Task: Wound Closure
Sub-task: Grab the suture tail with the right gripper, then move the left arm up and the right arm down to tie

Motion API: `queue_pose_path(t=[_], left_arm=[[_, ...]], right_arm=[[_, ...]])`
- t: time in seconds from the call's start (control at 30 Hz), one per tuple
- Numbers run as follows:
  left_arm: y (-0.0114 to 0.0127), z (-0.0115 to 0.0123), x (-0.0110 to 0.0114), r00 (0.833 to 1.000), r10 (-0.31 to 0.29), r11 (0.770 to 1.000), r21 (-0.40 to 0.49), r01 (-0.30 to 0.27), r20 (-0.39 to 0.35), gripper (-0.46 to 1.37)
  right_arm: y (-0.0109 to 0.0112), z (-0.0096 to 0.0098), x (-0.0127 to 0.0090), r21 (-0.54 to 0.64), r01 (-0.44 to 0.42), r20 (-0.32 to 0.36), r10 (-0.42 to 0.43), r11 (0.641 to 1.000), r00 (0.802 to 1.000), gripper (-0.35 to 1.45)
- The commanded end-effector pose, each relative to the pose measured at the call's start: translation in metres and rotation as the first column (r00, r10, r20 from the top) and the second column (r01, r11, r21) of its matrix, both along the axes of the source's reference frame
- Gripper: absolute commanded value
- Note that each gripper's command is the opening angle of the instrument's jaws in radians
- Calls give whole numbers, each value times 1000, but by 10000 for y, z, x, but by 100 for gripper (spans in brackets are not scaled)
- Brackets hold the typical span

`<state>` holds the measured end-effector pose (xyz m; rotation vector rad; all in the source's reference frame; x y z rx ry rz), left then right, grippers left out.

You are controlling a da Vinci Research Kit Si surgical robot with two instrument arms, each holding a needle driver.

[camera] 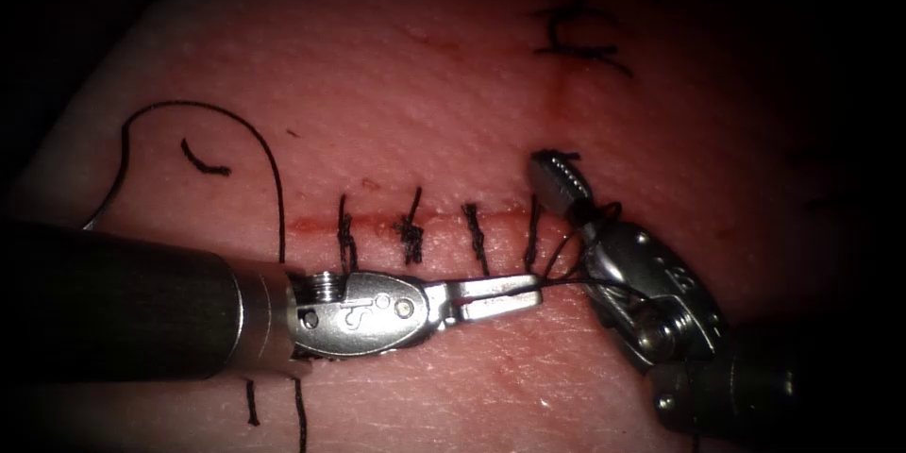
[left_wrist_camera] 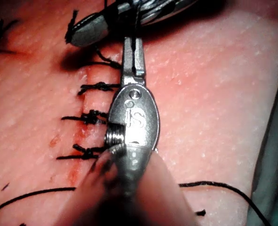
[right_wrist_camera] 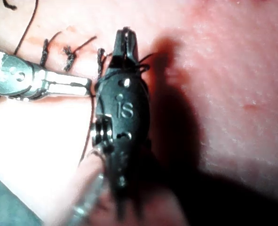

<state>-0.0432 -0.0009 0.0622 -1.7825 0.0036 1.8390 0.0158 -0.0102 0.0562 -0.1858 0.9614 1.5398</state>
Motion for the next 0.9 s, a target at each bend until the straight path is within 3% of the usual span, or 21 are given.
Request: queue_pose_path(t=[0.03,0.57,0.9], left_arm=[[9,0,2,1000,1,1000,9,-1,1,-35],[106,36,23,999,-10,999,42,12,-51,-35],[163,75,12,997,-3,999,33,6,-80,-35]], right_arm=[[-3,-1,-1,-3,3,5,-3,1000,1000,-35],[-26,-14,1,-5,63,-20,-63,998,998,-35],[-34,-15,2,-4,93,-33,-93,996,995,-35]])
